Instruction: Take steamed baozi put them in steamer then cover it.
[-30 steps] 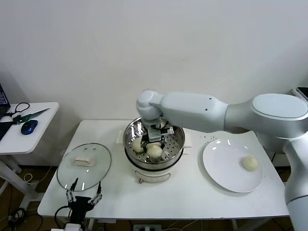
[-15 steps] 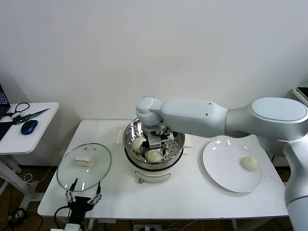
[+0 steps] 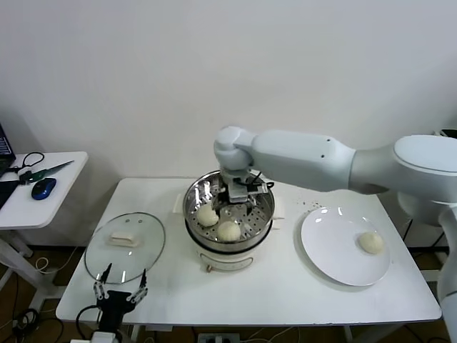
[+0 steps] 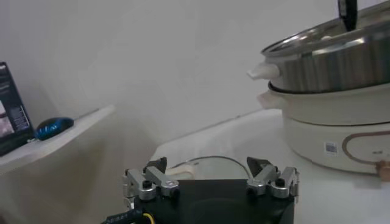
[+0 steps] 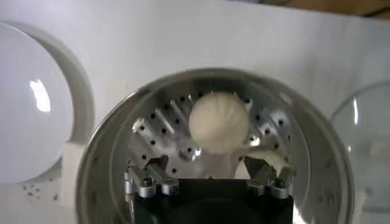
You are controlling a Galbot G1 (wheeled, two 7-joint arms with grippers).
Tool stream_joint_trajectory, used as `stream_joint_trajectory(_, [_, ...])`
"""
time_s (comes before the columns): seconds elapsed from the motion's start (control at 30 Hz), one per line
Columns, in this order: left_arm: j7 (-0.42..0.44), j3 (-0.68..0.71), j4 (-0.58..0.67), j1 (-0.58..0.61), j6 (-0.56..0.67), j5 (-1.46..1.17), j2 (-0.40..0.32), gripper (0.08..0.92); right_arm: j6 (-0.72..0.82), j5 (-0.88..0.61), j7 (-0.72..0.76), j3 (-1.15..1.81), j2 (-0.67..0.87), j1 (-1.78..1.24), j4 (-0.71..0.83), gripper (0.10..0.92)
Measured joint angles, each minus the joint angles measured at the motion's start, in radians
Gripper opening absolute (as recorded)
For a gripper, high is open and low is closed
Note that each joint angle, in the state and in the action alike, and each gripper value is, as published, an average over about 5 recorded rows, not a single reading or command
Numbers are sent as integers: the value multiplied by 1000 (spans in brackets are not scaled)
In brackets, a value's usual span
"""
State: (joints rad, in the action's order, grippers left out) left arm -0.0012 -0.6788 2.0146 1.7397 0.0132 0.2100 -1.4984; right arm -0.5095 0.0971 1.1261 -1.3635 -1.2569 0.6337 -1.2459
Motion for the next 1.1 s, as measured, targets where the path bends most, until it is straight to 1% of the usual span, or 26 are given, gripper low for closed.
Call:
stream_joint_trajectory(0.13, [0,2,8,7,0,0,4,823,134,-112,-53,-56,76,63,-6,823])
stream_joint_trajectory(0.3, [1,7,10,13,3,-2,5,823,317,-240,-66,-98,200,104,-9,823])
stream_joint_trajectory(0.47, [1,9,12,15,3,0,5,823,440,-294,-48,-91,341,84,2,823])
stream_joint_trajectory(0.6, [2,10,16,17,-1,5,5,823,494,-281,-28,-36,449,10,16,823])
stream_joint_trajectory(0.77, [2,9,26,21,-8,16,5,823,520,-228,-6,79,554,-127,44,823])
stream_joint_trajectory(0.93, [2,9,33,31,-10,28,1,823,517,-156,16,211,613,-278,92,823])
stream_joint_trajectory(1.1, [0,6,36,42,-12,39,-6,823,492,-69,27,343,639,-417,157,823])
